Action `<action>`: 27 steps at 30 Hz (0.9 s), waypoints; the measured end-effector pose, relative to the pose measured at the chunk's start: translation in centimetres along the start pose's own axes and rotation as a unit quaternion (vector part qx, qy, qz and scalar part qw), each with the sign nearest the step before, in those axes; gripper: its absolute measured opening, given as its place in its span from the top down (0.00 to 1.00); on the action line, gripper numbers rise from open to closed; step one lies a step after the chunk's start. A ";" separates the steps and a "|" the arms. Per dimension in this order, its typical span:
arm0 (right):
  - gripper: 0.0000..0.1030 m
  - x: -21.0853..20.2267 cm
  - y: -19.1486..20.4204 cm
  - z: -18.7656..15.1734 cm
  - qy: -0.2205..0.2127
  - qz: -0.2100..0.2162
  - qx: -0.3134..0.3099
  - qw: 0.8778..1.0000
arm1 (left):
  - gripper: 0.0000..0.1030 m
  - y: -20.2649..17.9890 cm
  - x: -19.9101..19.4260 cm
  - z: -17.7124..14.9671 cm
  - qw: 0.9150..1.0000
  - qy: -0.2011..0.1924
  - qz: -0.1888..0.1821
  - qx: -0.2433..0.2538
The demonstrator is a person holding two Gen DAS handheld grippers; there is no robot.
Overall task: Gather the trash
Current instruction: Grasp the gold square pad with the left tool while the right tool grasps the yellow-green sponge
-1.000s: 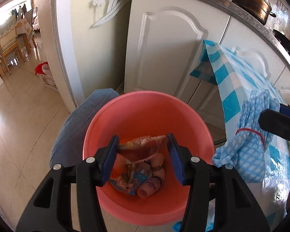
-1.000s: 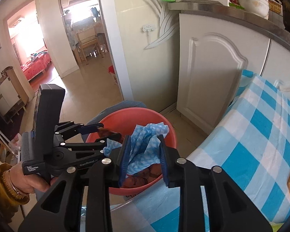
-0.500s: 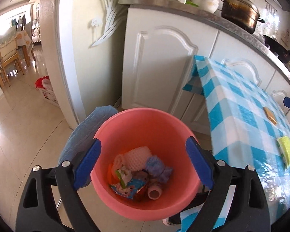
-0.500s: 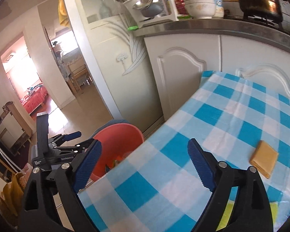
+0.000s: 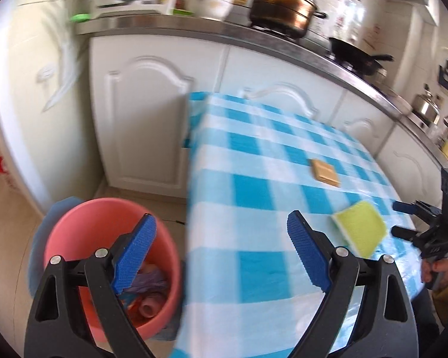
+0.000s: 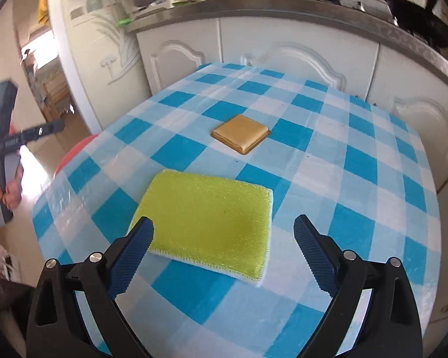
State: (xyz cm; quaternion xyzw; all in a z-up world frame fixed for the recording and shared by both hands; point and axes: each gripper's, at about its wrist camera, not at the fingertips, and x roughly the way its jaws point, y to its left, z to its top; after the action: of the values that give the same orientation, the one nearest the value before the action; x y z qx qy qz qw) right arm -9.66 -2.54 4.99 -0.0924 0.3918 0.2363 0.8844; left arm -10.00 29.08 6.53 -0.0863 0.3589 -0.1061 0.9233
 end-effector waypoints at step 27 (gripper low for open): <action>0.07 5.4 -0.5 0.4 0.046 0.121 -0.302 0.944 | 0.13 -19.8 20.9 5.7 0.963 0.176 -0.029 0.203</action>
State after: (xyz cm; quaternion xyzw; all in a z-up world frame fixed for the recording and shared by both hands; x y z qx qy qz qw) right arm -6.01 -0.99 1.21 -0.3178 0.3505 0.4446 0.7606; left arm 6.28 5.13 1.85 0.1124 0.4839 -0.2171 0.8403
